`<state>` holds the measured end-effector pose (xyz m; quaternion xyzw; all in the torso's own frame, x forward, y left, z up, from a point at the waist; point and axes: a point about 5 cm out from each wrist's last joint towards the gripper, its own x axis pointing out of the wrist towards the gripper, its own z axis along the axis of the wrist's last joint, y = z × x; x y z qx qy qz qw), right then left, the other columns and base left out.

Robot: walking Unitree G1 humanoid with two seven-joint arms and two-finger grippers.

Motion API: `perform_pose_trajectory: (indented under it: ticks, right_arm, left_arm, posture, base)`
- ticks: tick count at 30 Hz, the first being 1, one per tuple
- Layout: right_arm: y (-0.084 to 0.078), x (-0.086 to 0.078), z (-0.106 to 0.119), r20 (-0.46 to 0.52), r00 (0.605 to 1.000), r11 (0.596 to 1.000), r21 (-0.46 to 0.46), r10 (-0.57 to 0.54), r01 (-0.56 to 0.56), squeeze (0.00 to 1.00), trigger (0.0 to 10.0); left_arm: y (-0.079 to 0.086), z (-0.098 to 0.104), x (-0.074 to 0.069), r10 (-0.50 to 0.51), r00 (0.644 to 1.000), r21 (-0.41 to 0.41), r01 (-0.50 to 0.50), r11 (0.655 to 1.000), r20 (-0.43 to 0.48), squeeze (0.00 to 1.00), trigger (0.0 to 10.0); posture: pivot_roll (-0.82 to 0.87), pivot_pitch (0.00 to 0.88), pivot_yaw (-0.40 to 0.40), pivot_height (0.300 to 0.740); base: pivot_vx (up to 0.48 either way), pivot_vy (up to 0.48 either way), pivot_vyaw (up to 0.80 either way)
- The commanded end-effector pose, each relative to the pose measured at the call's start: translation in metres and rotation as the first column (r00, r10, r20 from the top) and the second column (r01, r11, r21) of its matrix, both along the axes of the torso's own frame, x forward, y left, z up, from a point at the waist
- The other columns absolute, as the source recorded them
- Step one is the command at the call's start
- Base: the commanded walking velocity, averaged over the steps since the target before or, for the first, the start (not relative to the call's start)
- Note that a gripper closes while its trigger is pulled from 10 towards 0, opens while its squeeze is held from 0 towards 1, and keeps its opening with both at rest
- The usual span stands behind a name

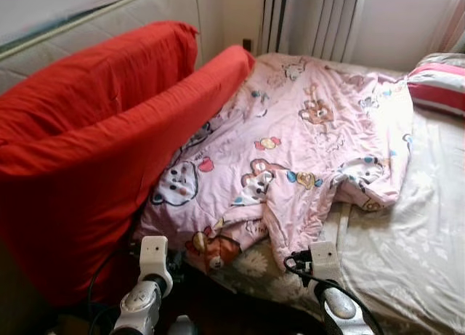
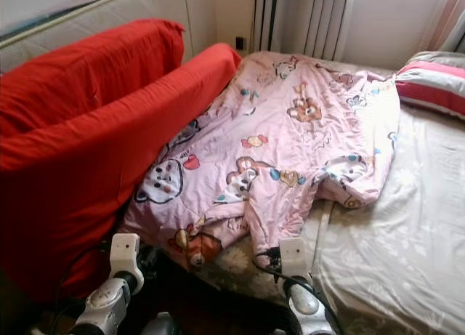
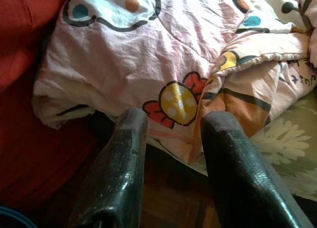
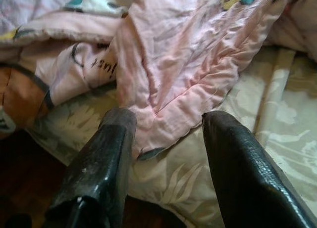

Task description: Clean up the room

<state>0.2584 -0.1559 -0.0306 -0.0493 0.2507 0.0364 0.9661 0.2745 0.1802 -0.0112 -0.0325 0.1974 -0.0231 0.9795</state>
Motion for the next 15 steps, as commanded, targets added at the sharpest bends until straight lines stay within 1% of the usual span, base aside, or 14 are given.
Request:
perform_pose_trajectory:
  ticks: [1,2,5,10,15]
  right_arm:
    - [0.0013,-0.001,-0.0012,-0.01,1.0,1.0,-0.006,0.011,-0.011,0.0,10.0]
    - [0.0003,-0.0023,-0.0027,-0.021,1.0,0.999,-0.032,0.017,-0.017,0.0,10.0]
    - [-0.0006,-0.0041,-0.005,-0.044,0.999,0.998,-0.059,0.022,-0.025,0.0,10.0]
    - [-0.0004,-0.0036,-0.0044,-0.04,0.999,0.999,-0.045,0.022,-0.023,0.0,10.0]
    - [0.002,-0.001,-0.0026,-0.033,0.999,0.999,-0.036,0.024,-0.025,0.0,10.0]
  left_arm:
    - [0.0017,0.0,0.0002,0.007,1.0,-0.002,-0.007,1.0,-0.005,0.0,10.0]
    - [0.0011,-0.0002,0.0003,0.005,1.0,0.0,-0.005,1.0,-0.009,0.0,10.0]
    - [0.0006,-0.0006,0.0002,0.003,1.0,0.003,-0.003,1.0,-0.013,0.0,10.0]
    - [-0.0002,-0.0004,0.0006,0.005,1.0,0.004,-0.005,1.0,-0.013,0.0,10.0]
    - [0.0026,0.0017,0.0029,-0.002,1.0,0.029,0.002,1.0,-0.011,0.0,10.0]
  posture:
    - [-0.05,0.062,0.016,0.64]
    - [-0.05,0.065,0.013,0.635]
    - [-0.05,0.067,0.011,0.635]
    - [-0.05,0.07,0.007,0.635]
    - [-0.04,0.071,0.007,0.635]
  base:
    - [0.0,0.0,0.0]
    - [0.0,0.0,0.0]
    - [0.0,0.0,0.0]
    - [0.0,0.0,0.0]
    - [0.0,0.0,0.0]
